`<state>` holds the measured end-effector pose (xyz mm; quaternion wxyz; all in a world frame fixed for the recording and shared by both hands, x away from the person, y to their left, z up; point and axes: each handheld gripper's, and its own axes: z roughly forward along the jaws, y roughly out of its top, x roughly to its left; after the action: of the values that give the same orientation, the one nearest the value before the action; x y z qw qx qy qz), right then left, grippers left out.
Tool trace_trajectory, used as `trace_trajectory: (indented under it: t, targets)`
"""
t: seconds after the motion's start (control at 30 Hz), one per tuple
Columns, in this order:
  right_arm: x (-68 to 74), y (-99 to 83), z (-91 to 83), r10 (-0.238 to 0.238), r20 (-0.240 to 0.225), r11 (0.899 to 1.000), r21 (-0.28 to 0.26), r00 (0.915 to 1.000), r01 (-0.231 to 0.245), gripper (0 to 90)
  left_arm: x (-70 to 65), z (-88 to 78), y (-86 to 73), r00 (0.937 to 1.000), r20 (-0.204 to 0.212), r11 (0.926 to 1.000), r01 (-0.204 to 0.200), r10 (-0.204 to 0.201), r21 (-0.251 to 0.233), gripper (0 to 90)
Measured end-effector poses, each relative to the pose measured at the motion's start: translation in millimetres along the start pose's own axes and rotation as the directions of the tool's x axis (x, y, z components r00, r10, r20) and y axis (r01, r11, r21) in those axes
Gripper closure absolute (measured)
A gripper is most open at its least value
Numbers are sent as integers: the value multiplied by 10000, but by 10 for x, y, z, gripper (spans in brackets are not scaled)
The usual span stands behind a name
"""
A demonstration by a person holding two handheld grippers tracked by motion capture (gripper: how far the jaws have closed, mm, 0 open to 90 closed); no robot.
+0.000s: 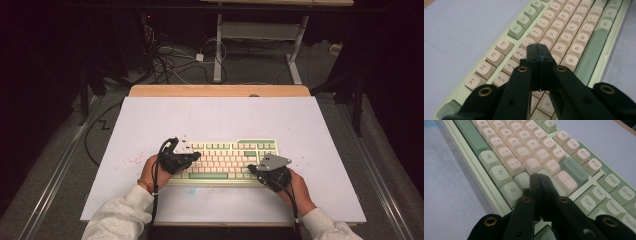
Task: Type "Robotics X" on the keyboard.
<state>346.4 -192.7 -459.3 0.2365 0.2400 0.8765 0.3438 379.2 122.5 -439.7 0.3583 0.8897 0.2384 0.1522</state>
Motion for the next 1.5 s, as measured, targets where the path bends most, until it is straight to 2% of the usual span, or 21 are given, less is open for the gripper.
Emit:
trace_trajectory:
  t: [0.33, 0.43, 0.47, 0.53, 0.6, 0.7, 0.73, 0.9, 1.03, 1.1, 1.17, 1.2, 1.23, 1.27, 1.37, 1.4, 1.47, 1.5]
  targets:
    - [6, 0, -1, -8, 28, 10000, 16, 10000, 8, 900, 25, 104, 5, 9999, -121, 9994, 60, -55, 340, 875]
    - [4, -1, 0, -21, 26, 10000, 1, 10000, 21, 900, 10, 189, -15, 9994, -318, 9966, -94, 121, 814, 876]
    - [6, 0, -1, -7, 30, 10000, 20, 10000, 7, 900, 13, 194, -20, 9996, -293, 9976, 31, -11, 686, 877]
    - [5, 0, 0, -44, 33, 10000, 1, 10000, 44, 900, -1, 188, -10, 9992, -377, 9971, -118, 146, 752, 876]
    - [6, -1, -3, -38, 30, 10000, 24, 10000, 38, 900, -10, 180, -7, 9993, -324, 9975, -152, 175, 696, 875]
    - [7, 2, -4, -102, 40, 9999, 17, 9999, 102, 900, -34, 122, 13, 9980, -480, 9978, -392, 418, 535, 875]
    - [7, 2, -5, -111, 42, 9999, 19, 9999, 111, 900, -37, 79, 20, 9979, -551, 9991, -320, 336, 290, 875]
    - [9, 6, -7, -131, 81, 9999, 27, 9999, 130, 900, -26, -1, 27, 9973, -676, 9995, -297, 292, -71, 873]
    - [-15, 28, -84, 34, 249, 9994, -342, 9997, -26, 900, -33, -76, 32, 9959, -792, 9983, -458, 429, -353, 850]
    - [-35, 41, -139, 212, 360, 9978, -633, 9991, -189, 900, -47, -142, 29, 9948, -868, 9959, -596, 536, -682, 819]
    - [-61, 50, -198, 387, 382, 9951, -928, 9985, -350, 890, -54, -163, 26, 9944, -869, 9949, -673, 607, -751, 742]
    - [-61, 50, -198, 387, 382, 9951, -928, 9985, -350, 890, -63, -184, 21, 9932, -965, 9939, -738, 658, -823, 742]
    - [-72, 53, -227, 466, 381, 9937, -1036, 9982, -424, 880, -70, -208, 11, 9926, -974, 9925, -820, 731, -904, 686]
    - [-90, 58, -281, 555, 404, 9910, -1244, 9976, -501, 880, -83, -257, -16, 9907, -972, 9885, -1053, 949, -1084, 592]
    - [-102, 59, -338, 585, 401, 9888, -1399, 9975, -524, 867, -98, -295, -47, 9890, -1107, 9874, -1106, 981, -1130, 420]
    - [-106, 58, -351, 624, 409, 9882, -1429, 9972, -559, 866, -113, -311, -68, 9862, -1344, 9858, -1133, 965, -1235, 345]
    - [-114, 56, -360, 613, 407, 9879, -1452, 9973, -548, 863, -126, -347, -113, 9814, -1716, 9849, -1101, 865, -1336, 310]
    - [-120, 56, -375, 673, 396, 9869, -1494, 9969, -606, 857, -127, -366, -140, 9806, -1787, 9843, -1067, 808, -1405, 252]
